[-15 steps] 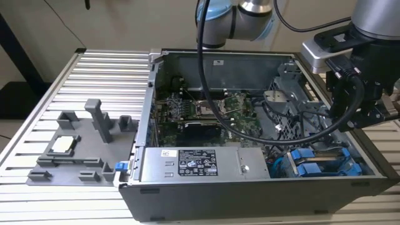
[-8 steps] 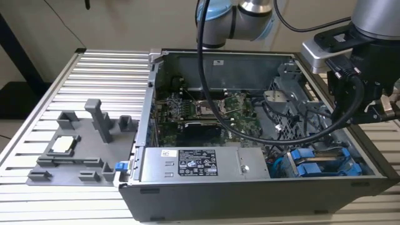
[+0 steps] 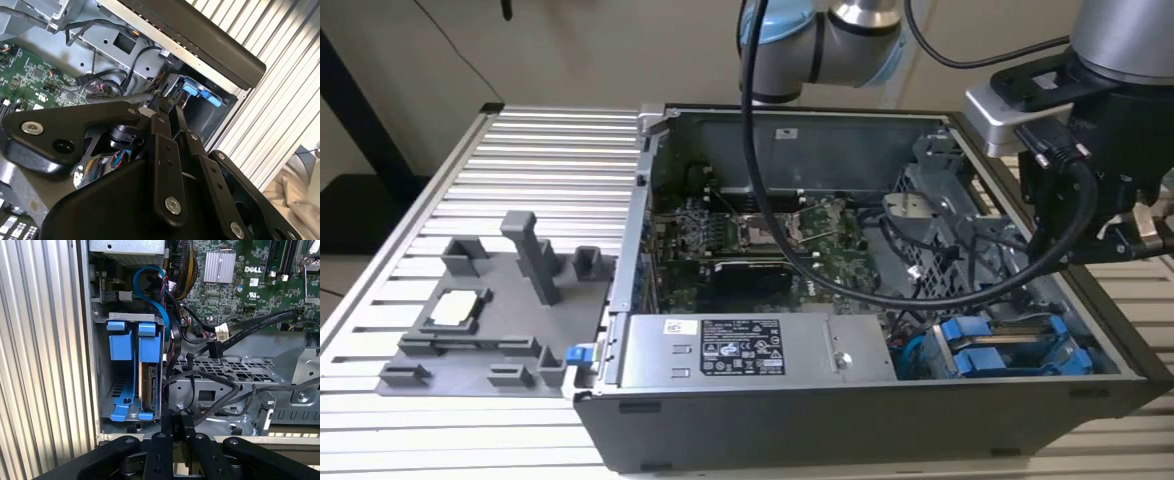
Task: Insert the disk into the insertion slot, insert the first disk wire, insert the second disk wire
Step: 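Insert the first disk wire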
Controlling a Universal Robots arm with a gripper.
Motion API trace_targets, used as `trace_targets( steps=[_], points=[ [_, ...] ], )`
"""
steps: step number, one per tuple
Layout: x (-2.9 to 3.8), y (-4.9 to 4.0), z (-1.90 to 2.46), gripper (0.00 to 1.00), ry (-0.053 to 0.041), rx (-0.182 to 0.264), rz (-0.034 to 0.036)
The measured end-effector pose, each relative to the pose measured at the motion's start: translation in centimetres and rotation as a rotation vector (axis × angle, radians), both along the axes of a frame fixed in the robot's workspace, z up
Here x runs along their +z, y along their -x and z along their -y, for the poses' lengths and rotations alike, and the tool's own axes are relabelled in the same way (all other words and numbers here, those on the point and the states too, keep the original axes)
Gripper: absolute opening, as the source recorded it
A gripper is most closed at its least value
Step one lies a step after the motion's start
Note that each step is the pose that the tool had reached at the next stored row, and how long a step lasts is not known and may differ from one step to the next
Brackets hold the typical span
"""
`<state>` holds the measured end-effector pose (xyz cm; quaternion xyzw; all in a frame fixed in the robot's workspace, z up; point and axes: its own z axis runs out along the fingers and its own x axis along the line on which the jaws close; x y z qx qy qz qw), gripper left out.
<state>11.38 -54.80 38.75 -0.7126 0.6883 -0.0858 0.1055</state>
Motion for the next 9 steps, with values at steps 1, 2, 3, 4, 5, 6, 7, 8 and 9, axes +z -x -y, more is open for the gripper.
trace_targets(
  steps=[1, 2, 3, 4, 5, 6, 7, 8, 9],
  points=[
    [0.00, -0.08, 0.01, 0.20, 0.0002, 0.000, -0.0063],
    [-0.02, -0.22, 0.01, 0.20, 0.0008, 0.000, -0.0185],
    [-0.02, -0.40, 0.00, 0.20, 0.0018, 0.000, -0.0330],
    [-0.03, -0.61, 0.00, 0.20, 0.0026, 0.000, -0.0494],
    [-0.03, -0.83, 0.00, 0.20, 0.0033, 0.000, -0.0651],
    [-0.04, -1.06, 0.00, 0.20, 0.0039, 0.000, -0.0810],
    [-0.04, -1.29, 0.00, 0.20, 0.0044, 0.000, -0.0959],
    [-0.05, -1.52, 0.01, 0.20, 0.0049, 0.000, -0.1110],
    [-0.06, -1.76, 0.01, 0.20, 0.0054, 0.000, -0.1259]
  ],
)
